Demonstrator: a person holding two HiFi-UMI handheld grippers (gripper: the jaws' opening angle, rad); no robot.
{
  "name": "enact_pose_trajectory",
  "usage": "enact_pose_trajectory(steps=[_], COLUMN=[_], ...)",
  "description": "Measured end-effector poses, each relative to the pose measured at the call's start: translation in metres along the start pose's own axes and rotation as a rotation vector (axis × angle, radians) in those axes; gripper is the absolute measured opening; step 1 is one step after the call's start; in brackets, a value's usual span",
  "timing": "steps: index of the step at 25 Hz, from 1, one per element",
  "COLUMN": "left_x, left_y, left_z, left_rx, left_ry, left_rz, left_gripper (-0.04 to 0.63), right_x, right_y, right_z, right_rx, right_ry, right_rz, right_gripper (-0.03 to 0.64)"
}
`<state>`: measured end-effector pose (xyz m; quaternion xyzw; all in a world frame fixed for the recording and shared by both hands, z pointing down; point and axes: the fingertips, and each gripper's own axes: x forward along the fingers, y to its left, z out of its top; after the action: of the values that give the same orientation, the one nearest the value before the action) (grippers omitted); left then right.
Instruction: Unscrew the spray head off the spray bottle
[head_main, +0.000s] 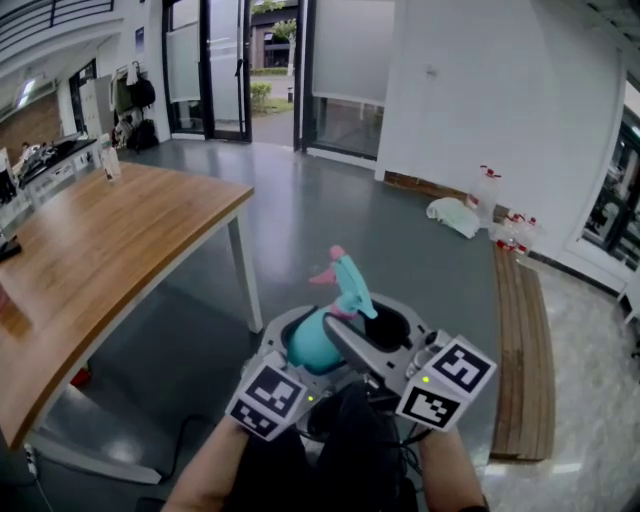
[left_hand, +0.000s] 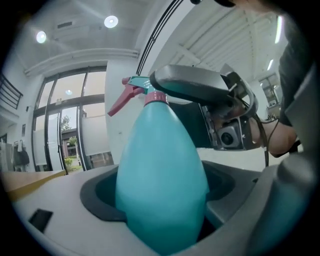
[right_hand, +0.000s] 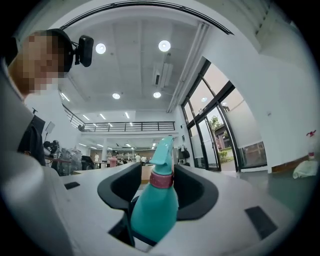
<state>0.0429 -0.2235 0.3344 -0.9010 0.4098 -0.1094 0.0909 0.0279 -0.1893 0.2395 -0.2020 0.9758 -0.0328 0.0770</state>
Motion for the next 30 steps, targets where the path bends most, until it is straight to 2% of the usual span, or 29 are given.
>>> enact_pose_trajectory(steps=[1,3,6,8,14,18,20,22,24,25,26,28,30], left_x=[0.000,0.001,0.003,0.003,-0.008,-0.023,-0.031,-0.033,-0.031,-0.030,-0.028,-0.024,-0.020], left_y=[0.000,-0.001,-0.005,-0.009,-0.033,-0.053,-0.062,-0.064,-0.060,-0.056,-0.051,-0.040,-0.028], left_z=[-0.001,-0.004,-0.008,-0.011,-0.013,-0.012,-0.012,-0.012,-0.012,-0.011,-0.011,-0.012,-0.016], left_rx=[0.004,0.001,-0.014,-0.034,-0.115,-0.129,-0.135,-0.150,-0.156,-0.158,-0.160,-0.168,-0.177], left_ry=[0.006,0.009,0.014,0.013,-0.027,-0.074,-0.101,-0.119,-0.117,-0.109,-0.103,-0.098,-0.094], left_rz=[0.005,0.002,-0.027,-0.076,-0.328,-0.518,-0.587,-0.598,-0.569,-0.543,-0.513,-0.447,-0.373], left_gripper=[0.437,0.436,0.437,0.436,0.436,0.436,0.436,0.436,0.436,0.436,0.437,0.437,0.437], right_x=[0.000,-0.001,-0.002,-0.003,-0.009,-0.017,-0.020,-0.021,-0.018,-0.017,-0.015,-0.013,-0.009], right_y=[-0.001,-0.005,-0.008,-0.009,0.002,0.021,0.029,0.032,0.031,0.031,0.030,0.026,0.013], right_z=[-0.001,-0.003,-0.007,-0.011,-0.018,-0.021,-0.022,-0.022,-0.023,-0.023,-0.024,-0.024,-0.023], right_rx=[0.005,0.008,0.007,0.021,0.056,0.040,0.042,0.044,0.034,0.029,0.028,0.038,0.053], right_ry=[-0.002,-0.003,0.003,-0.004,-0.027,-0.021,-0.022,-0.028,-0.040,-0.045,-0.049,-0.054,-0.056], right_rz=[-0.003,-0.008,0.004,0.042,0.261,0.444,0.516,0.538,0.512,0.497,0.487,0.450,0.366], right_gripper=[0.199,0.133,0.143,0.141,0.141,0.141,0.141,0.142,0.156,0.157,0.197,0.218,0.218])
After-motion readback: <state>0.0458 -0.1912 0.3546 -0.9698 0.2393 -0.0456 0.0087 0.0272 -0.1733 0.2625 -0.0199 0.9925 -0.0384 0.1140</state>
